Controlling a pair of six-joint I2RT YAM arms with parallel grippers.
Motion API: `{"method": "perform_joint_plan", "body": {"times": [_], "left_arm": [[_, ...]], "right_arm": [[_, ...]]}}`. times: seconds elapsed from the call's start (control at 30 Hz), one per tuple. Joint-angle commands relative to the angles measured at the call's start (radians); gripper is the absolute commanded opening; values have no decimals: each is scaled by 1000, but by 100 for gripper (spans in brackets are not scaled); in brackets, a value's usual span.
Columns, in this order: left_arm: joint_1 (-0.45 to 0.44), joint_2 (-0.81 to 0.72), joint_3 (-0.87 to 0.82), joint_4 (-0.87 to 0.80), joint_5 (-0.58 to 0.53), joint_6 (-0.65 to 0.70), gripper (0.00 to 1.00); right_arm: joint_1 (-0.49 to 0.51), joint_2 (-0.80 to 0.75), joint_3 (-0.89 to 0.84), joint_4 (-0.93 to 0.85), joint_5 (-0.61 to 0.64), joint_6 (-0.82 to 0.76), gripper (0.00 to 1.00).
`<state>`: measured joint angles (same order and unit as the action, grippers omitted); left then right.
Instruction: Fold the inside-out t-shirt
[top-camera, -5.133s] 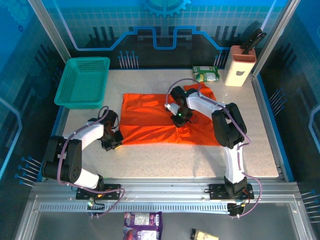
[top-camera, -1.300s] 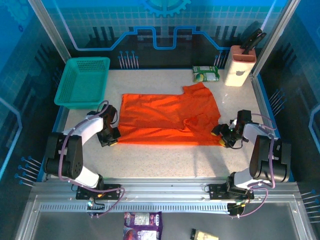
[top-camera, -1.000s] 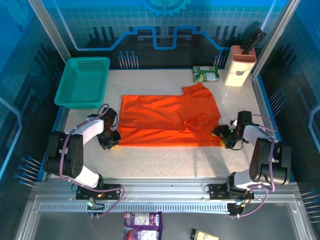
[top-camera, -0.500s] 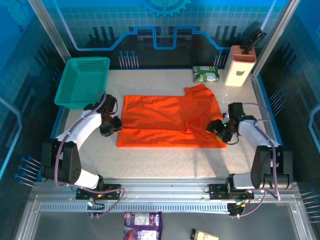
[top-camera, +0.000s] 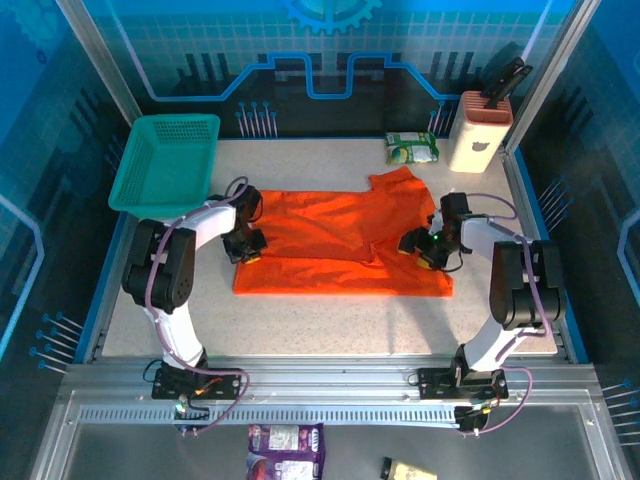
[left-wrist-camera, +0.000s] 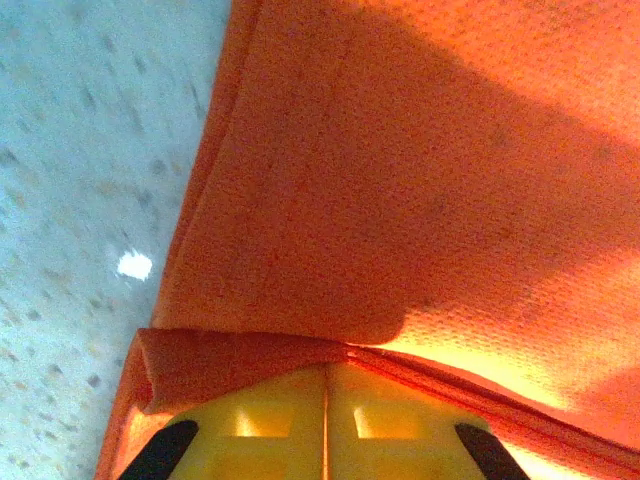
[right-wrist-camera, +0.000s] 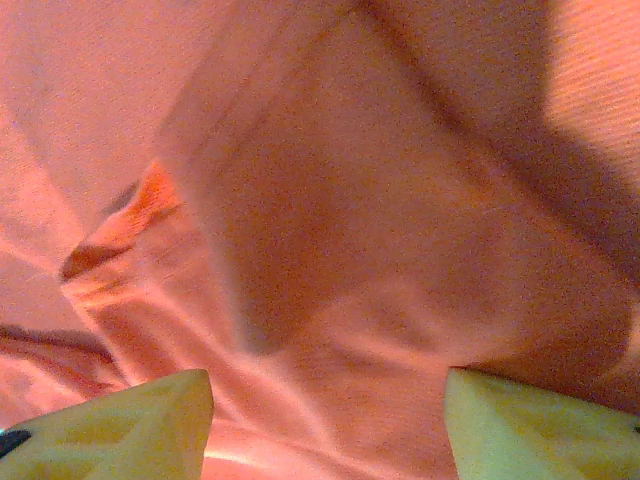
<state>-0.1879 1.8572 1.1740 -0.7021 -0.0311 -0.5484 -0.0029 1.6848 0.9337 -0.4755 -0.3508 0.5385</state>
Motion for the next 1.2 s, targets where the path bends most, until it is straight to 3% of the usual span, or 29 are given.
{"method": "perform_joint_plan", "body": {"times": [0.0,0.2,0.57,1.17], "left_arm": [[36,46,-1,-6,-35,20,8],[50,-14,-74,-8,-22,14,8],[102,-239,-359,59,47,-59,11],[88,-335,-475,170,207,-130,13]], "right_arm": [[-35,8,-26,7,38,1,63],[-22,-23,-99,14,9,8,63],[18,-214,-240,-53,31,18,63],[6,-275,-265,-122,151,6,64]]}}
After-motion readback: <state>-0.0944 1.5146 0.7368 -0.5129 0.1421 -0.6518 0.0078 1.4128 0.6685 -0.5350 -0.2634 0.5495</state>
